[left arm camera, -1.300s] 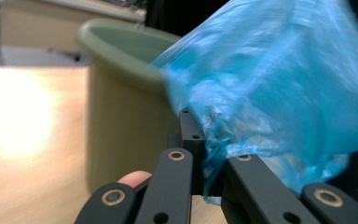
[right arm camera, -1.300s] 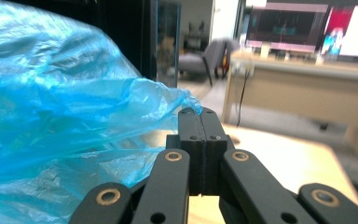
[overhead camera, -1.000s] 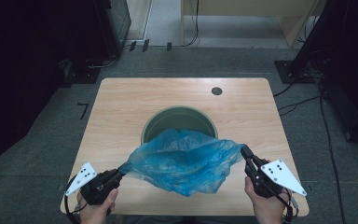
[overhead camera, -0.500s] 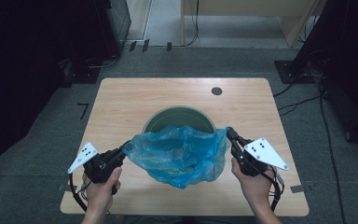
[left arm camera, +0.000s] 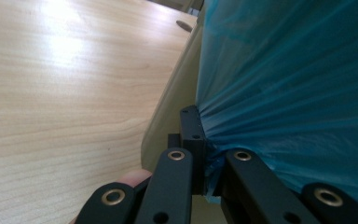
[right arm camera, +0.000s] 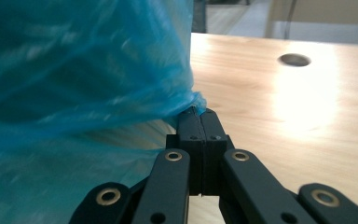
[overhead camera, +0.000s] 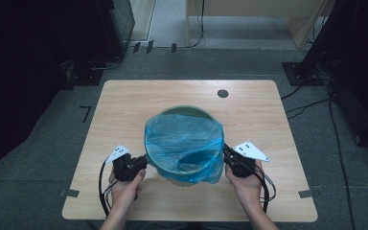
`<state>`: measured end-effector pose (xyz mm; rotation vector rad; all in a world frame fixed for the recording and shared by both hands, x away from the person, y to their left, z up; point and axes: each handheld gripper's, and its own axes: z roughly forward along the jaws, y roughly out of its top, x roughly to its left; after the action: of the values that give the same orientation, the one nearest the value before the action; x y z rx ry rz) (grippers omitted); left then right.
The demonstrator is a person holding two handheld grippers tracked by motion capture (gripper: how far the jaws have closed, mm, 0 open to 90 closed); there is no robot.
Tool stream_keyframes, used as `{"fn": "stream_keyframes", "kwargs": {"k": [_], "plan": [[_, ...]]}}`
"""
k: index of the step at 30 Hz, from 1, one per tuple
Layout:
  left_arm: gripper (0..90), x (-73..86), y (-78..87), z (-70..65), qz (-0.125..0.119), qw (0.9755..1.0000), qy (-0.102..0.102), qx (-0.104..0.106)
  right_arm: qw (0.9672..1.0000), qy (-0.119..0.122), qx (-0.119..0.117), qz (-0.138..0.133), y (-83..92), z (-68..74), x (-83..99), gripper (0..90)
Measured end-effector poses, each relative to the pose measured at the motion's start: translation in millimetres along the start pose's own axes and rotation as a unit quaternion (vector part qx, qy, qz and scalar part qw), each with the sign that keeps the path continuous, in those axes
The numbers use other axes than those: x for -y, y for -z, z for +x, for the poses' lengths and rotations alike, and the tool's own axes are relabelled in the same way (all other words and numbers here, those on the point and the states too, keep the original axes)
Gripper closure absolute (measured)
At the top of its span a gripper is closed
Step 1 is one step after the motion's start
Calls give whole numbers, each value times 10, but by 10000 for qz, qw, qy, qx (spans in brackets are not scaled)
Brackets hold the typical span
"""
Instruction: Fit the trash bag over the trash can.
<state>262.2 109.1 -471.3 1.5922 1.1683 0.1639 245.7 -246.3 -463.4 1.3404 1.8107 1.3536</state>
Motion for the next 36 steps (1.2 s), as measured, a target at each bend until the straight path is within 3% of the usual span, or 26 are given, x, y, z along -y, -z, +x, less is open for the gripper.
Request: {"fn": "stream_keyframes", "kwargs": {"k": [2,3,4,6,10,12,14,17,19,21,23,26,27,28,31,33,36], "plan": [[900,-7,5,-32,13,9995,-256,-196,10000,92,30,25,2,27,3,900],[900,-2,15,-61,-10,9979,-498,-418,9998,171,79,38,8,38,-6,900],[900,2,23,-70,-43,9970,-596,-499,9998,167,95,33,24,40,-20,900],[900,6,66,-58,-196,9974,-602,-354,9998,126,111,-67,72,30,-52,900],[883,-46,203,-18,-511,9968,-529,-306,9983,309,162,-471,236,21,-185,900],[755,-73,263,-5,-653,9961,-514,-305,9970,360,113,-670,319,1,-247,872],[660,-96,339,8,-769,9952,-591,-150,9961,399,85,-785,370,-17,-280,863],[492,-106,407,-2,-785,9936,-811,-84,9951,428,49,-893,425,-40,-310,847],[423,-95,451,-8,-804,9919,-981,-61,9941,462,30,-978,459,-47,-327,803],[402,-82,479,-2,-863,9910,-1020,-64,9928,537,-39,-1070,499,-48,-351,739],[445,-74,483,20,-924,9912,-936,-148,9926,598,-123,-1052,519,-48,-362,716],[664,-68,440,80,-780,9937,-708,-383,9916,639,-153,-1114,537,-63,-348,768],[718,-68,440,80,-780,9937,-708,-383,9916,655,-138,-1104,529,-70,-339,798],[775,-55,419,129,-822,9949,-550,-208,9920,661,-153,-1069,511,-78,-327,837],[887,-77,386,94,-836,9936,-731,-203,9928,705,-193,-946,449,-61,-295,900],[900,-121,350,51,-771,9927,-882,-294,9934,747,-154,-855,388,-37,-283,900],[888,-199,314,-18,-843,9913,-951,-332,9936,691,-192,-867,328,-6,-310,900]]}}
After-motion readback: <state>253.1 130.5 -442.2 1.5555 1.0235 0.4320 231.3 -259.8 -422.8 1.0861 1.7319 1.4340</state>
